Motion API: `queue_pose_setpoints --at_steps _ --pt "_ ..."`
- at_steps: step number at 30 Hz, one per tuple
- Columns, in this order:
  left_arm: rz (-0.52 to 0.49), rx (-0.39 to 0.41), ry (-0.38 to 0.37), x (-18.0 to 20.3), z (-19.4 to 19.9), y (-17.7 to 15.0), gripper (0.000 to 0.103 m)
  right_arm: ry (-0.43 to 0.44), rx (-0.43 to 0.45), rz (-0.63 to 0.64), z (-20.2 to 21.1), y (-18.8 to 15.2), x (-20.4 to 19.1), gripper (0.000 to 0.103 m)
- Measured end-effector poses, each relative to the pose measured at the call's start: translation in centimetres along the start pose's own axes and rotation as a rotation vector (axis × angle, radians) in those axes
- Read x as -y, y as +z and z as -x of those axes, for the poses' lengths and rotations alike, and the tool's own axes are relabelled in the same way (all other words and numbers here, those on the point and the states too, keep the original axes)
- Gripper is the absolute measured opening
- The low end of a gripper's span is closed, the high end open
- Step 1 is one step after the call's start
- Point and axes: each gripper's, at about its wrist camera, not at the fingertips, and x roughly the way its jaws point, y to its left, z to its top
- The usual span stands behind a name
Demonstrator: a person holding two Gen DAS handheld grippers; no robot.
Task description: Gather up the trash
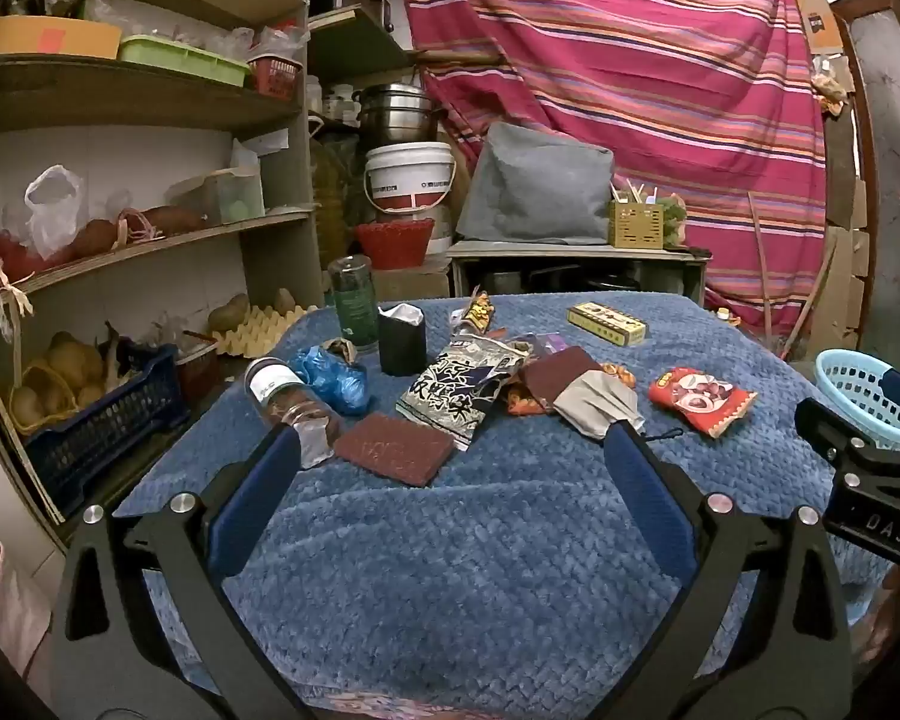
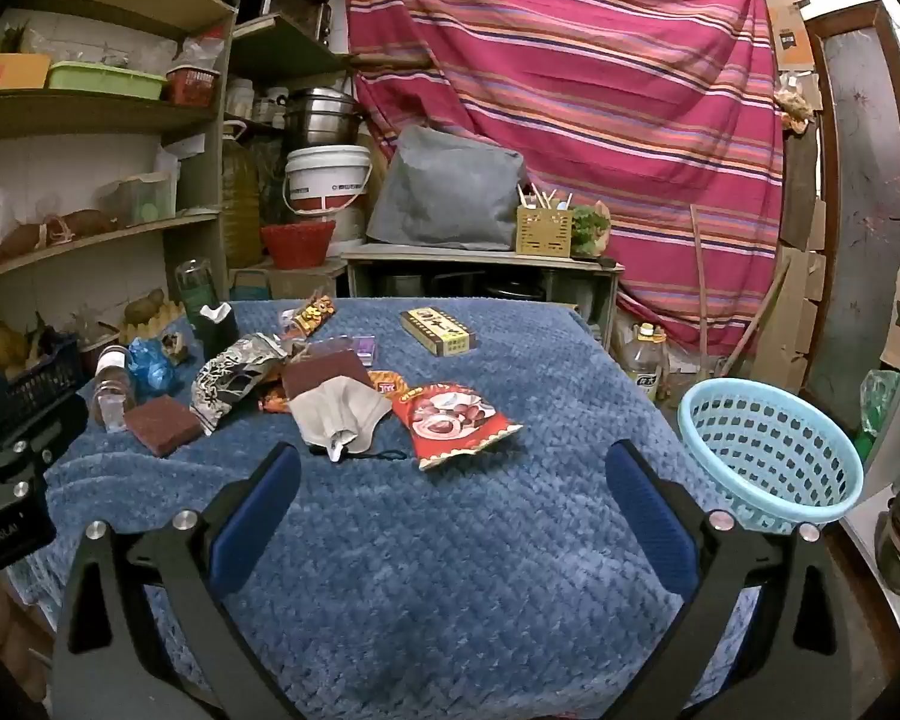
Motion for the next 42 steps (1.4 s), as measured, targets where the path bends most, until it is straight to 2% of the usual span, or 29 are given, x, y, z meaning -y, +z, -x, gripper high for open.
queue_pose_setpoints --at_steps 42 --pt "0.004 -0.001 0.001 -0.23 -0.12 -0.04 0.098 0.0 -0.006 -0.002 -0.25 -0.02 0.25 0.099"
